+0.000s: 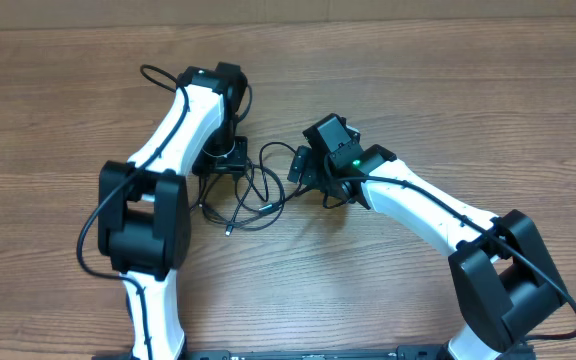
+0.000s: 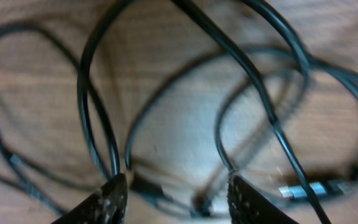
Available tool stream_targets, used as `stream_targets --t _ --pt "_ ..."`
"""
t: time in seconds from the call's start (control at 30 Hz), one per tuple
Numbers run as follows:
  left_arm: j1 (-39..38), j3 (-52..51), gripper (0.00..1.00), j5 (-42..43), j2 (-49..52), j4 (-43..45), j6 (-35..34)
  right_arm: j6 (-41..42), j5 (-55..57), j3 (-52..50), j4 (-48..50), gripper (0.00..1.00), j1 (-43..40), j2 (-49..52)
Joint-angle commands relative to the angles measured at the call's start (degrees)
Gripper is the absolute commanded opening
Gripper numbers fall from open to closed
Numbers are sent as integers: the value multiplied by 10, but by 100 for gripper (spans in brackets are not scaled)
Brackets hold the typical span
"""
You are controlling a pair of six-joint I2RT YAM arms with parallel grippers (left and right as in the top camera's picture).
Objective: Untangle cables
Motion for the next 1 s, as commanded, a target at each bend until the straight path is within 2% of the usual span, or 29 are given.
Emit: stream_targets --t 0.0,0.13,0.17,0.2,0.23,0.27,0.4,0.5,0.63,0.77,0.8,0.83,0.9,0.93,0.97 --pt "9 4 48 -7 52 13 40 0 10 -1 3 93 0 -2" --pt "10 4 43 -5 88 36 50 0 10 -1 3 93 0 -2" --pt "10 4 38 -4 97 41 50 0 11 -1 3 93 0 -2" --pt "10 4 17 -3 107 47 50 0 12 -1 3 93 0 -2" --pt "10 4 7 -3 108 48 50 0 12 -1 3 93 0 -2" --pt "10 4 4 7 108 49 50 0 12 -1 3 93 0 -2" --pt "10 4 4 42 71 72 49 0 14 -1 3 93 0 -2" --pt "10 5 4 42 -20 76 34 0 17 -1 3 93 0 -2" --pt "10 5 4 42 -209 60 19 0 17 -1 5 93 0 -2" --pt "10 4 4 42 -279 37 6 0 17 -1 5 93 0 -2" --pt "10 4 16 42 -279 20 -18 0 16 -1 5 93 0 -2" --pt "10 3 21 42 -276 11 -31 0 16 -1 5 93 0 -2" --pt "10 -9 64 42 -262 -29 -79 0 16 -1 4 93 0 -2" --pt "10 -16 70 42 -257 -33 -91 0 16 -1 4 93 0 -2" --pt "10 -38 69 42 -248 -33 -124 0 16 -1 3 93 0 -2"
